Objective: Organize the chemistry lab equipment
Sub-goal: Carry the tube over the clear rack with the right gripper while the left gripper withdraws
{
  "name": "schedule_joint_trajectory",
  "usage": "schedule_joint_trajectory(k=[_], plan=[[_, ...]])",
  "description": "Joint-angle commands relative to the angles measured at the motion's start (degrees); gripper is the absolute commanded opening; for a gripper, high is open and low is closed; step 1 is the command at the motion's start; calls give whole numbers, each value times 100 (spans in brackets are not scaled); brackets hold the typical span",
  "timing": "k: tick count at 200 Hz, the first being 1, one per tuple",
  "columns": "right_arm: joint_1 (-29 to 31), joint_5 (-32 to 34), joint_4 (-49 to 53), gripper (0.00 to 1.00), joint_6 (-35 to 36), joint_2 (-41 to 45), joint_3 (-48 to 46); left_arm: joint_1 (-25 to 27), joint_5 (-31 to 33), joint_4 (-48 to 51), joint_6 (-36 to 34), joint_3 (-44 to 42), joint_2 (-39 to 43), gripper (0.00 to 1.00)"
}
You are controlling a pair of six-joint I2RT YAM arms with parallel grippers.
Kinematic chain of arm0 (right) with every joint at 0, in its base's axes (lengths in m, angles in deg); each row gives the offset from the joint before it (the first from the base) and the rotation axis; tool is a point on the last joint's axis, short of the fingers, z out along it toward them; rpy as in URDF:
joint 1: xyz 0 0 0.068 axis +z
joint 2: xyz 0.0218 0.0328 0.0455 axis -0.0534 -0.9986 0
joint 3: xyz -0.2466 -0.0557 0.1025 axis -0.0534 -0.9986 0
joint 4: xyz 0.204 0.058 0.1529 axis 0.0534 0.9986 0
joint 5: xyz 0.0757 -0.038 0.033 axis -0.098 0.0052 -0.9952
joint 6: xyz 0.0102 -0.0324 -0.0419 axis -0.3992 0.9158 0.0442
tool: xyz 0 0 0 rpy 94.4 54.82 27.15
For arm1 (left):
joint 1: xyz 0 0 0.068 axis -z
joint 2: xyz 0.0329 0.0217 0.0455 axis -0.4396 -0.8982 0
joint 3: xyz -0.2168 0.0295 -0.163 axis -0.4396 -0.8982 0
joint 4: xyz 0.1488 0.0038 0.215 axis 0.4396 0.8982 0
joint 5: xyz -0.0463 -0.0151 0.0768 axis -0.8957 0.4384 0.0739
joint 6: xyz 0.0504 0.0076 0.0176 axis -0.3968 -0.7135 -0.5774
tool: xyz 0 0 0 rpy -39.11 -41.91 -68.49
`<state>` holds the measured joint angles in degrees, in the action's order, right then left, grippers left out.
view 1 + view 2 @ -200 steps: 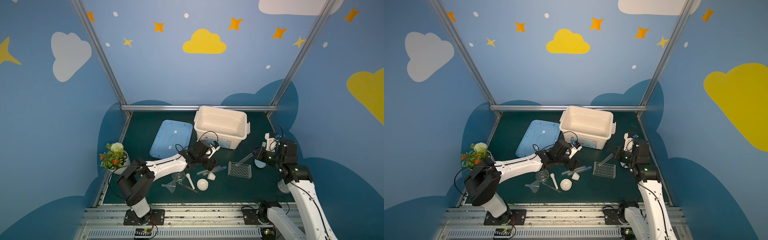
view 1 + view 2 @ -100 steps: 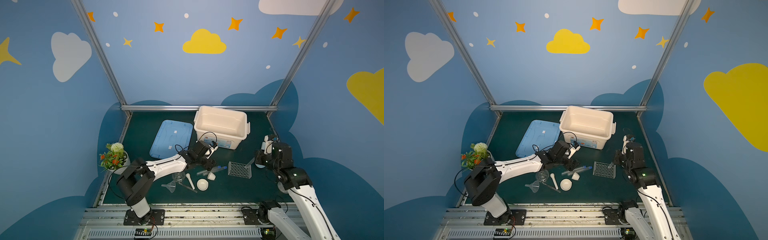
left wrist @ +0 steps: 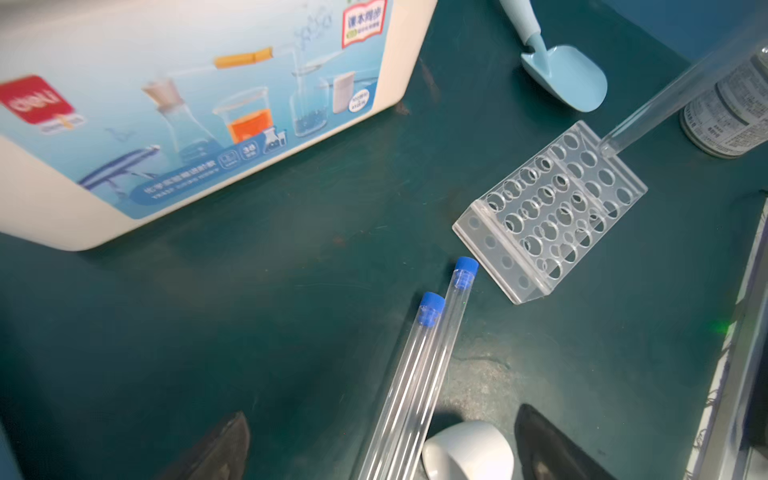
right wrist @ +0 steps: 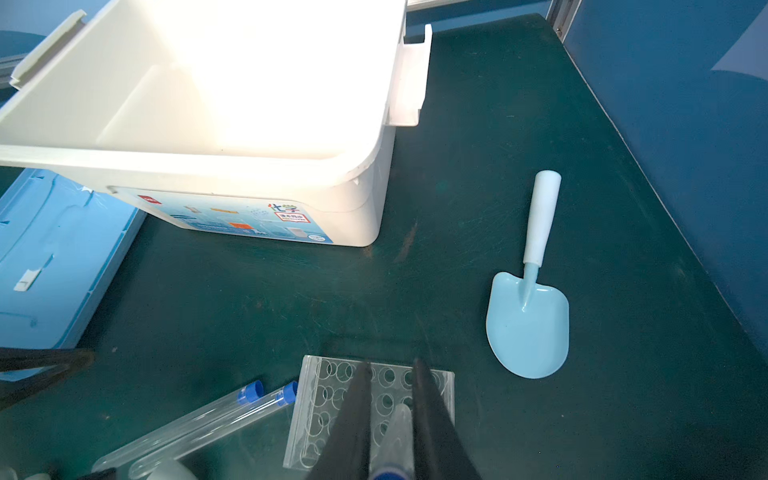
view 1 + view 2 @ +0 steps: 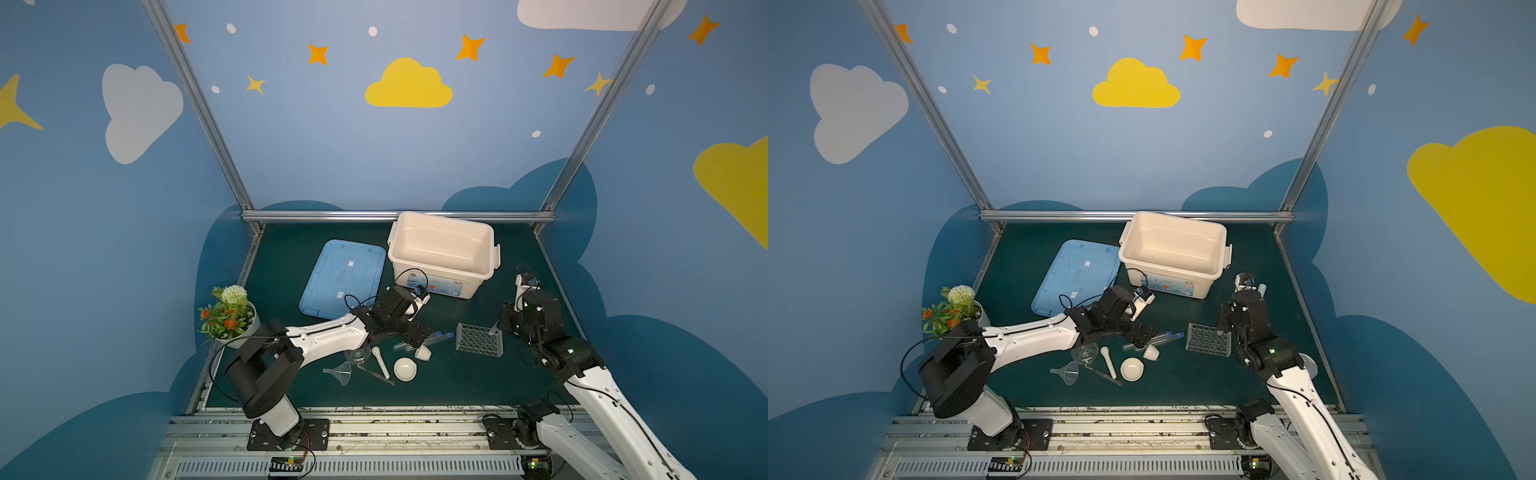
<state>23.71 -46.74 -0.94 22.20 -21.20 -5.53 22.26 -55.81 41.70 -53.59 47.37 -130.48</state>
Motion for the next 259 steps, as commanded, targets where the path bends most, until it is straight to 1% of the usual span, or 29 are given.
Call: schedule_joint_trajectory(k=[1, 57, 212, 259], plan=[[62, 250, -346, 11, 36, -69, -50, -9, 153, -176, 44, -58, 174, 100], [133, 309, -520, 12, 23, -214, -199, -8, 277, -80, 53, -82, 185, 100], [172, 377, -768, 12, 0, -424, -472, -8, 269, -44, 70, -67, 116, 100], [168, 583, -832, 12, 18, -351, -519, -4, 269, -36, 70, -67, 113, 100]])
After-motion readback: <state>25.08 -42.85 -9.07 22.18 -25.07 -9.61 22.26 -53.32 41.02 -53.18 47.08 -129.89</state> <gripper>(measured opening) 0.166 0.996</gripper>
